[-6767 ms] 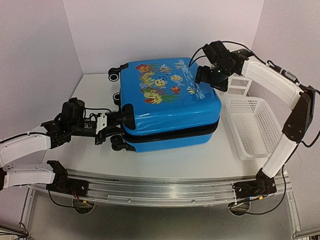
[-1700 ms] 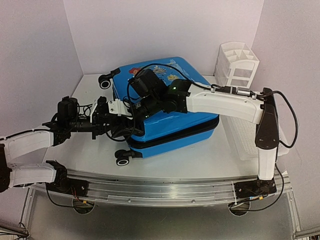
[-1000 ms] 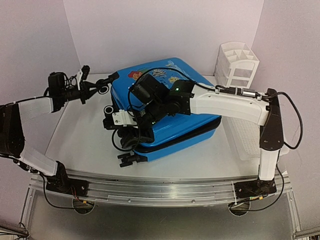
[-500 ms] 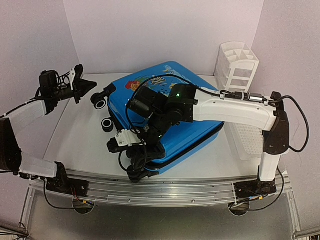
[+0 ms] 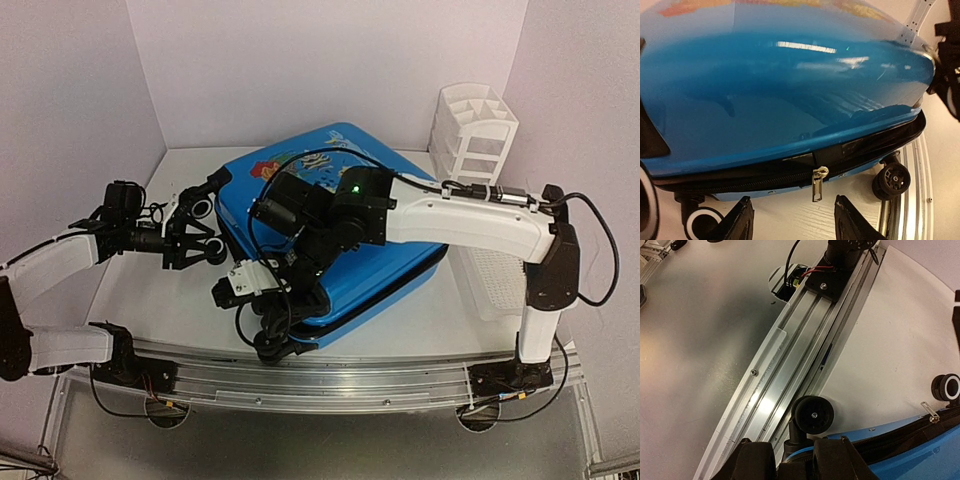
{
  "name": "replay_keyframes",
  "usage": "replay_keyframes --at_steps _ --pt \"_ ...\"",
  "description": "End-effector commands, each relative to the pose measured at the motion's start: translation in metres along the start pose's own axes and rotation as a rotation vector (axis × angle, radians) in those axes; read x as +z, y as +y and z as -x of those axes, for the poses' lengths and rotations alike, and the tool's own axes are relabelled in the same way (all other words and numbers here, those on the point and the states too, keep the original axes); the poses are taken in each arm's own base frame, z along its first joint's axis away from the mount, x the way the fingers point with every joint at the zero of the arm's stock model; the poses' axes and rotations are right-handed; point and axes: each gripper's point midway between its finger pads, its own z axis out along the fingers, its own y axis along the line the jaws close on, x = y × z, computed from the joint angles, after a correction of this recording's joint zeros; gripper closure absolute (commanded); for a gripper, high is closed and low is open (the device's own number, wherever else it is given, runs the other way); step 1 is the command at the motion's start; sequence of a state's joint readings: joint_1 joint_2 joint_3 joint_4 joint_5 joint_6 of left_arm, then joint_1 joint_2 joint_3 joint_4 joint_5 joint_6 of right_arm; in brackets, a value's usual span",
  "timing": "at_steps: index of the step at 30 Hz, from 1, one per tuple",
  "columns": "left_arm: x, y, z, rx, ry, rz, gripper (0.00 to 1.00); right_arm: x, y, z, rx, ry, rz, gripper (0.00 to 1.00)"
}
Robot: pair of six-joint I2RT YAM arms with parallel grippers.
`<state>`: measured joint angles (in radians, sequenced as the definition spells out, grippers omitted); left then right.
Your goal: Open, take out, and arrange the luggage
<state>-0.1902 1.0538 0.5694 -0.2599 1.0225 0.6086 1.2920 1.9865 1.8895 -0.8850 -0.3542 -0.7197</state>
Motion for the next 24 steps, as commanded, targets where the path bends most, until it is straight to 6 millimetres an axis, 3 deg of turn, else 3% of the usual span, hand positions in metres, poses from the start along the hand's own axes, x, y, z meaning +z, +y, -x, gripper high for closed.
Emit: replay_keyframes --at_steps 1,6,9,14,24 --pt "0.011 0.003 -0.010 0.067 0.051 -0.017 0.45 -0.052 -0.025 0.043 -0.038 -0.103 -0.174 1.00" --pt "0.030 0.002 -0.020 0.125 0.127 0.002 0.44 -0.063 -0.042 0.047 -0.076 -0.102 -0.246 1.00" --pt "0.036 0.011 -0.019 0.105 0.140 0.012 0.44 -0.072 -0.052 0.045 -0.080 -0.110 -0.270 1.00" --pt "0.044 0.016 -0.022 0.074 0.181 -0.022 0.44 -0.081 -0.057 0.042 -0.086 -0.114 -0.287 1.00" --pt "0.063 0.012 -0.037 0.169 0.272 -0.024 0.49 -0.087 -0.080 0.038 -0.087 -0.113 -0.362 1.00"
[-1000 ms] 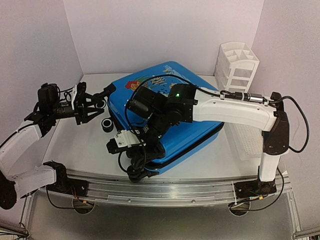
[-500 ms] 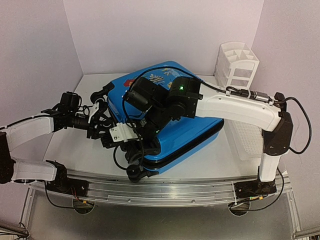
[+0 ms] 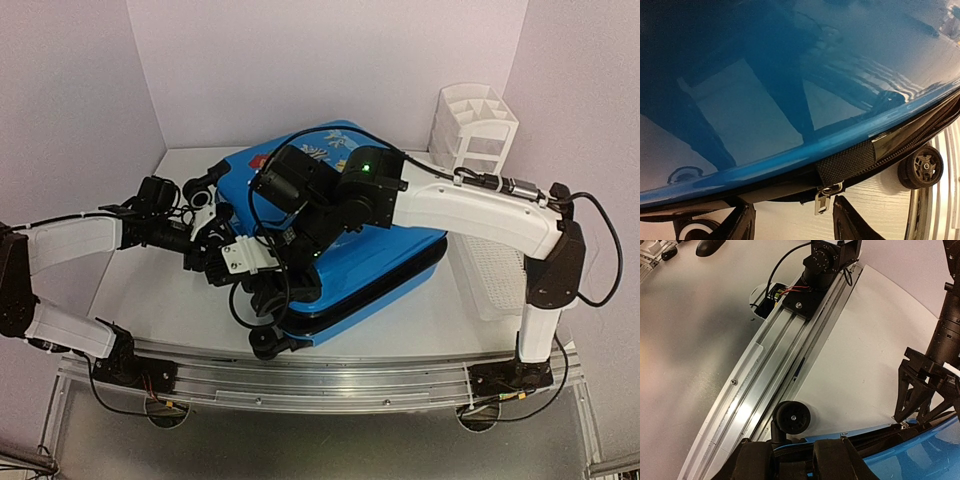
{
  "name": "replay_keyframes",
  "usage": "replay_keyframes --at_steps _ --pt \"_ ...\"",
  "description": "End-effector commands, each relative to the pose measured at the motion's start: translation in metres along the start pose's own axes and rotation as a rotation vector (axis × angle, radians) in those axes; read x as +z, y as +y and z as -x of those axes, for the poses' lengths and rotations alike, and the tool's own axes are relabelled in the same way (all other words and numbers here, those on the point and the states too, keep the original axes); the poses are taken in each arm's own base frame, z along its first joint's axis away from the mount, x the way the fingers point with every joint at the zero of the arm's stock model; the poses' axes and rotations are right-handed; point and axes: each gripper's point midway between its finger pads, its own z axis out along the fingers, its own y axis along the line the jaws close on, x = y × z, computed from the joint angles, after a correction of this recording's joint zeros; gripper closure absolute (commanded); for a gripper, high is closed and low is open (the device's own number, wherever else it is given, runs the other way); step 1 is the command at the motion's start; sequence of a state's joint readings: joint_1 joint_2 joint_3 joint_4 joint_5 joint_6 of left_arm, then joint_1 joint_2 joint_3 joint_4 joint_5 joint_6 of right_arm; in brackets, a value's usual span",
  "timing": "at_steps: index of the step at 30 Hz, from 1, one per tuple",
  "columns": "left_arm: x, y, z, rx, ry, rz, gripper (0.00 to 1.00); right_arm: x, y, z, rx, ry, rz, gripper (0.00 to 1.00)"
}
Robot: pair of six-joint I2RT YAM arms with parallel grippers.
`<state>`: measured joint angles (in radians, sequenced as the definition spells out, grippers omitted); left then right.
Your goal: Open, take out, and arrange the luggage
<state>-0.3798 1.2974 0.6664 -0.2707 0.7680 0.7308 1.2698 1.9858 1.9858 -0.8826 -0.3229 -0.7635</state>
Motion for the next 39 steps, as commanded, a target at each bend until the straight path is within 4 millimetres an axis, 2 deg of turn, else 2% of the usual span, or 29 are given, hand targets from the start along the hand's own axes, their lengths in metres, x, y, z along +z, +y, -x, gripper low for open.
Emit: replay_keyframes --at_steps 1,6,11,14,16,18,22,26,29,32,36,39 --pt "0.011 0.004 0.005 0.096 0.028 0.026 0.49 -0.055 -0.067 0.013 -0.020 -0.053 -0.284 1.00" --pt "0.017 0.018 0.005 0.116 0.020 0.077 0.57 -0.060 -0.092 0.004 0.026 -0.088 -0.355 1.00" --pt "0.023 0.012 0.021 0.126 -0.059 0.036 0.60 -0.061 -0.113 0.003 0.055 -0.149 -0.418 1.00" --pt "0.026 0.015 0.030 0.112 -0.100 0.028 0.69 -0.059 -0.115 0.003 0.067 -0.164 -0.427 1.00" --pt "0.028 0.020 0.035 0.119 -0.120 0.042 0.80 -0.058 -0.114 0.000 0.077 -0.166 -0.431 1.00" --pt "0.029 0.023 0.036 0.121 -0.122 0.048 0.88 -0.058 -0.114 -0.004 0.090 -0.165 -0.434 1.00" --pt "0.030 0.026 0.037 0.116 -0.132 0.060 0.98 -0.059 -0.113 -0.010 0.111 -0.167 -0.439 1.00" --pt "0.029 0.029 0.038 0.107 -0.134 0.076 1.00 -0.058 -0.112 -0.013 0.127 -0.169 -0.434 1.00" --pt "0.024 0.035 0.035 0.138 -0.109 0.118 1.00 -0.058 -0.109 -0.017 0.141 -0.167 -0.426 1.00" --pt "0.010 0.060 0.029 0.163 -0.083 0.206 1.00 -0.055 -0.101 -0.024 0.174 -0.160 -0.397 1.00" --pt "-0.019 0.109 0.026 0.165 -0.090 0.336 1.00 -0.037 -0.066 -0.042 0.231 -0.107 -0.302 1.00" --pt "-0.025 0.116 0.025 0.217 -0.089 0.340 1.00 -0.028 -0.049 -0.046 0.267 -0.090 -0.264 1.00"
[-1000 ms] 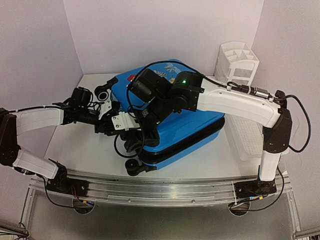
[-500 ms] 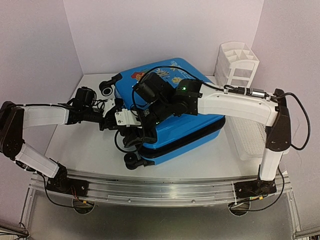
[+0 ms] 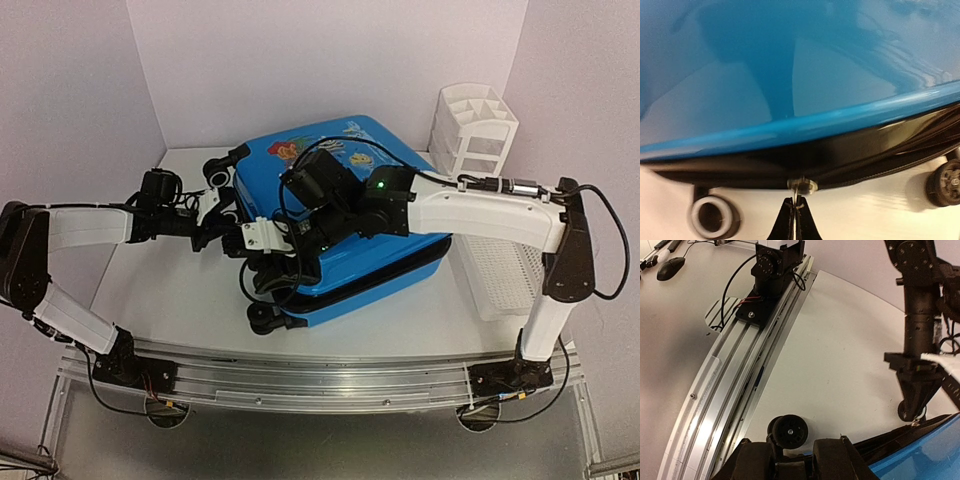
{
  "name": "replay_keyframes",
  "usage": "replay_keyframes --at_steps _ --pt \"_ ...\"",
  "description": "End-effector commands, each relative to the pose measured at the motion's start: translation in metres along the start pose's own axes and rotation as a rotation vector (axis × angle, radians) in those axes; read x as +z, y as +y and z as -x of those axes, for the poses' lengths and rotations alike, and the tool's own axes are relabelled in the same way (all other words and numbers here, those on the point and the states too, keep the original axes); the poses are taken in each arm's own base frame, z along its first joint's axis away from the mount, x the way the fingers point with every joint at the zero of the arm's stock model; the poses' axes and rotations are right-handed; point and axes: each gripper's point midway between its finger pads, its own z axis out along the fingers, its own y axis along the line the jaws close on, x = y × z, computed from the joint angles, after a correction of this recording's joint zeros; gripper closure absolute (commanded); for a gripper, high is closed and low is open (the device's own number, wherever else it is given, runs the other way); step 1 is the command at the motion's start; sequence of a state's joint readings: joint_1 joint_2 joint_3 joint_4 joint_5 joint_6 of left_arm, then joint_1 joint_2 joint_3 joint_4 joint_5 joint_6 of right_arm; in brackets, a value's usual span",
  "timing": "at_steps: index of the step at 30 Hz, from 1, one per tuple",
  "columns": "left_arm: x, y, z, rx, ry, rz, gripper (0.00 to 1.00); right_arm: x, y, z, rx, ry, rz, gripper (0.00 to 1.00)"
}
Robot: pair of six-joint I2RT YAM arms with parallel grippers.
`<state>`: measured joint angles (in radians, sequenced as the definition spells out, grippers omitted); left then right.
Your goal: Open, take out, and arrange the luggage
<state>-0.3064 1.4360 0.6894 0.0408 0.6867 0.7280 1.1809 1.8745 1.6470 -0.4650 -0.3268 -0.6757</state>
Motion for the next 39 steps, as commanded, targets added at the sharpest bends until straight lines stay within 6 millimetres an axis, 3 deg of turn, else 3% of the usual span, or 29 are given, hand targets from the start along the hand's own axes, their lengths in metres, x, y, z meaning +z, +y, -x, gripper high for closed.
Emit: replay_keyframes --at_steps 1,5,16,25,30,35,37,39 --pt "-0.016 0.045 0.017 0.146 -0.050 0.108 1.00 -0.030 -0.009 -0.012 0.188 0.049 -0.100 1.00" --pt "-0.011 0.047 0.015 0.191 -0.054 0.089 1.00 -0.023 0.003 -0.016 0.213 0.060 -0.068 1.00" --pt "-0.013 0.089 0.006 0.313 -0.035 0.117 1.00 -0.014 0.032 -0.023 0.252 0.087 -0.001 1.00" --pt "-0.014 0.114 0.001 0.354 -0.022 0.135 1.00 -0.028 0.078 -0.032 0.306 0.134 0.086 1.00" --pt "-0.019 0.111 0.015 0.343 -0.057 0.115 1.00 -0.032 0.106 -0.033 0.339 0.184 0.194 1.00" --pt "-0.029 0.078 0.028 0.326 -0.096 0.036 1.00 -0.036 0.127 -0.018 0.334 0.196 0.282 1.00" --pt "-0.029 0.060 0.029 0.317 -0.101 -0.007 1.00 -0.036 0.116 -0.013 0.316 0.195 0.231 0.95" --pt "-0.031 0.049 0.031 0.304 -0.107 -0.026 1.00 -0.039 0.094 0.001 0.275 0.173 0.151 0.80"
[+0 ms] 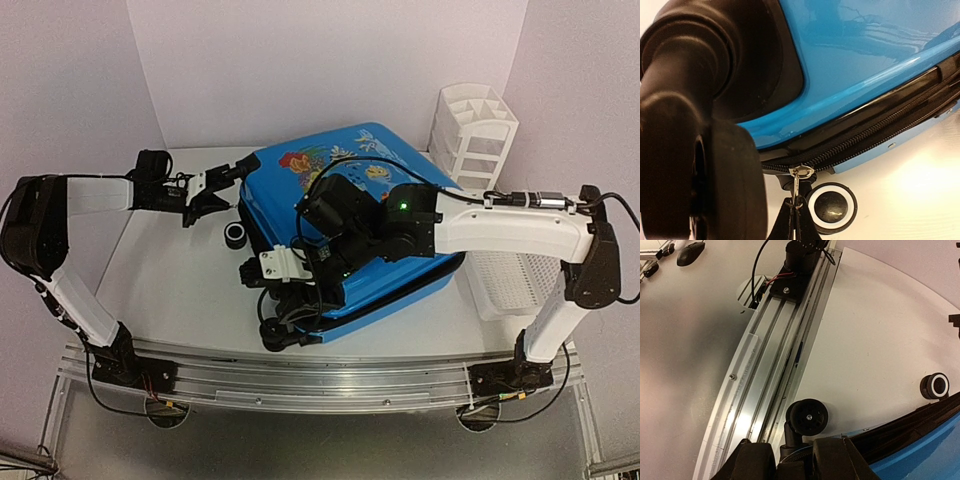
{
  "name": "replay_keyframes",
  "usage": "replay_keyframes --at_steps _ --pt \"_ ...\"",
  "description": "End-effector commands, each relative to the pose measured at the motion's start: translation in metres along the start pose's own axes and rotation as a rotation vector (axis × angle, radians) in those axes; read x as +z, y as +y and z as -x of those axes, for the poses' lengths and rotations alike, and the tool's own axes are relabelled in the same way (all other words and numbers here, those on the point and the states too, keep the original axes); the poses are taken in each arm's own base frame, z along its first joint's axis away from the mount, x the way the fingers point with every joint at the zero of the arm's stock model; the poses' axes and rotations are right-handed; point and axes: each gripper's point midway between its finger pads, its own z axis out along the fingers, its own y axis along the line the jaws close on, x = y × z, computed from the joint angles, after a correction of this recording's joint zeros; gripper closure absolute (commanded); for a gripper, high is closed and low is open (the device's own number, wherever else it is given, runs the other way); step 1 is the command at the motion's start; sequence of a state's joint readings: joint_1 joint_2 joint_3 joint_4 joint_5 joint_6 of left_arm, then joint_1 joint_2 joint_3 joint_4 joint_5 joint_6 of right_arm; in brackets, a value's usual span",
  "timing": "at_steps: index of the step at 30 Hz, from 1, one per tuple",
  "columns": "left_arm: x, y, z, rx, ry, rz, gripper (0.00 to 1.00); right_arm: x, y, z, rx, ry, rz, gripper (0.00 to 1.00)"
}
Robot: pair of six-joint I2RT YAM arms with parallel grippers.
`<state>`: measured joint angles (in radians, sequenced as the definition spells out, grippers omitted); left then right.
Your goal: Open, take out, and arrange the luggage
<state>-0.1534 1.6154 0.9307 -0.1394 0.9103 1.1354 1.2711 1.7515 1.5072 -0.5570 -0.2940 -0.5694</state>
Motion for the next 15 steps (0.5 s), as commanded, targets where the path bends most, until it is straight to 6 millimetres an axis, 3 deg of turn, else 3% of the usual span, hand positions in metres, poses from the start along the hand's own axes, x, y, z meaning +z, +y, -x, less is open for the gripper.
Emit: replay_keyframes --at_steps 1,6,7,9,12,15 --pt "-0.019 0.002 0.029 0.052 -0.019 0.050 1.00 -0.030 0.021 0.021 0.186 0.048 0.043 0.68" --pt "-0.020 -0.002 0.037 0.036 -0.036 0.074 1.00 -0.065 -0.039 0.072 0.190 -0.098 -0.077 0.19" --pt "-0.020 -0.003 0.036 0.033 -0.035 0.080 1.00 -0.074 -0.053 0.080 0.188 -0.126 -0.109 0.13" --pt "-0.020 -0.002 0.034 0.037 -0.033 0.097 1.00 -0.096 -0.088 0.093 0.198 -0.187 -0.178 0.11" --pt "-0.018 0.000 0.029 0.025 -0.021 0.115 1.00 -0.106 -0.139 0.101 0.164 -0.225 -0.303 0.09" --pt "-0.018 -0.001 0.026 0.022 -0.012 0.118 1.00 -0.096 -0.183 0.100 0.070 -0.191 -0.441 0.09"
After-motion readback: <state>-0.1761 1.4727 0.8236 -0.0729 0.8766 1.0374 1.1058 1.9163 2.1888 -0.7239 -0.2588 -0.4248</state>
